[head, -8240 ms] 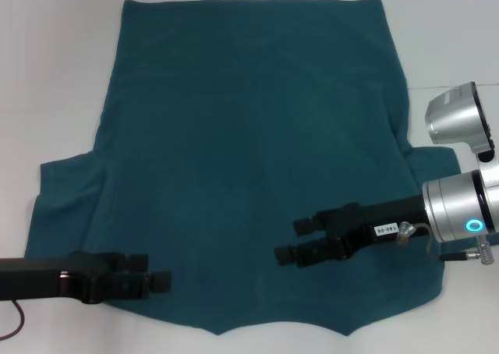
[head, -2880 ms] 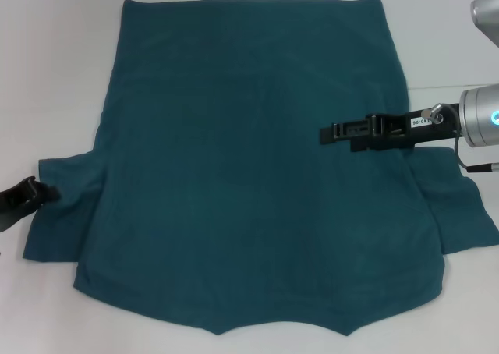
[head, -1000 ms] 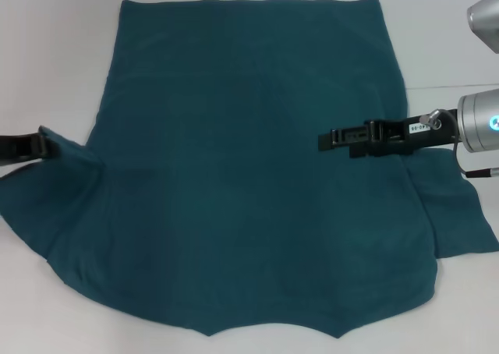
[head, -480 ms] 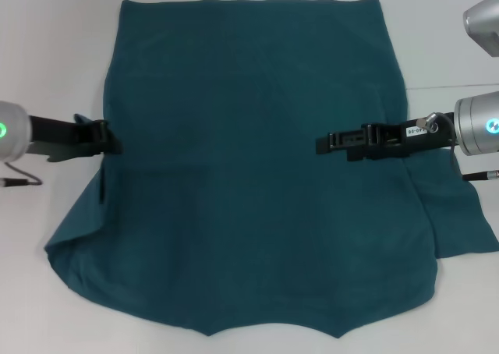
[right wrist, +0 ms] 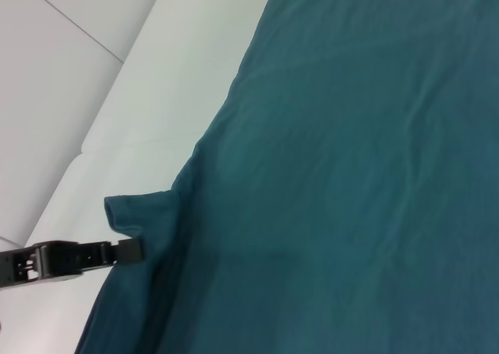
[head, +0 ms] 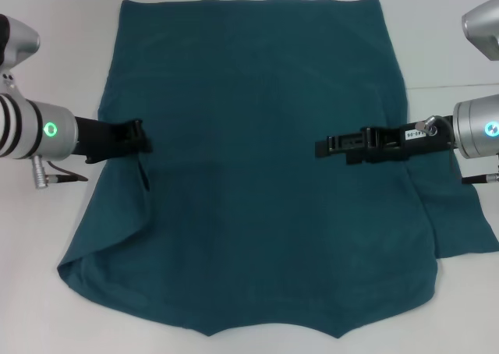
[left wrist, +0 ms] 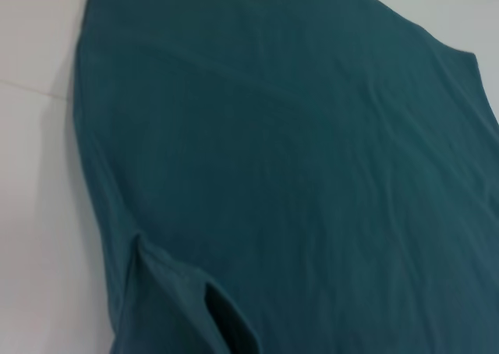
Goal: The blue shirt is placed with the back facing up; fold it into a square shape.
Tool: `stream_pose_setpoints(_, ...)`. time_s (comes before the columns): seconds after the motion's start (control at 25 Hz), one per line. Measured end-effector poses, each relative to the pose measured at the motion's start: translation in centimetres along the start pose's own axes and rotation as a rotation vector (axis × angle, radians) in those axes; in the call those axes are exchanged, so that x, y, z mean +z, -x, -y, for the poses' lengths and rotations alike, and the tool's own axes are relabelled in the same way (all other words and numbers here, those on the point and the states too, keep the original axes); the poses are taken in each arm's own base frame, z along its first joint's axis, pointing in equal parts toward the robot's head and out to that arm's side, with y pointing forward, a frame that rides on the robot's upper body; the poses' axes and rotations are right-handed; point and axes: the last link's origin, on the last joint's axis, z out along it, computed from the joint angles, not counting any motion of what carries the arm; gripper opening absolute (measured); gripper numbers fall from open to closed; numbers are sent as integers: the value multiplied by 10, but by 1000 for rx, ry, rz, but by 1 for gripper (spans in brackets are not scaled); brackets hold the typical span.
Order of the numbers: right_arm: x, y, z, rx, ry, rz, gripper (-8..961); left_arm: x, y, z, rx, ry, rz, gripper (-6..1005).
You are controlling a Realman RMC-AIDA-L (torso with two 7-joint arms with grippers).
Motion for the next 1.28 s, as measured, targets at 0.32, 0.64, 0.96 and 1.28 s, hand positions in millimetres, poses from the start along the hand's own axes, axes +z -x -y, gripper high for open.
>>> stream_pose_setpoints(0.32, -1, -2, 2, 6, -2, -1, 844, 7, 2, -7, 35, 9, 9, 100)
stream_pose_setpoints(0.64, 1, -3, 3, 12, -5, 0, 841, 6, 4, -5, 19, 25, 4, 147)
stream_pose_setpoints(0.96, 1, -3, 4, 7, -11, -2, 839, -13, 14, 8, -13, 114, 18, 463)
stream_pose_setpoints(1.28, 0, -2, 5, -16, -31, -19, 836, -47, 61, 19, 192, 356, 77, 553)
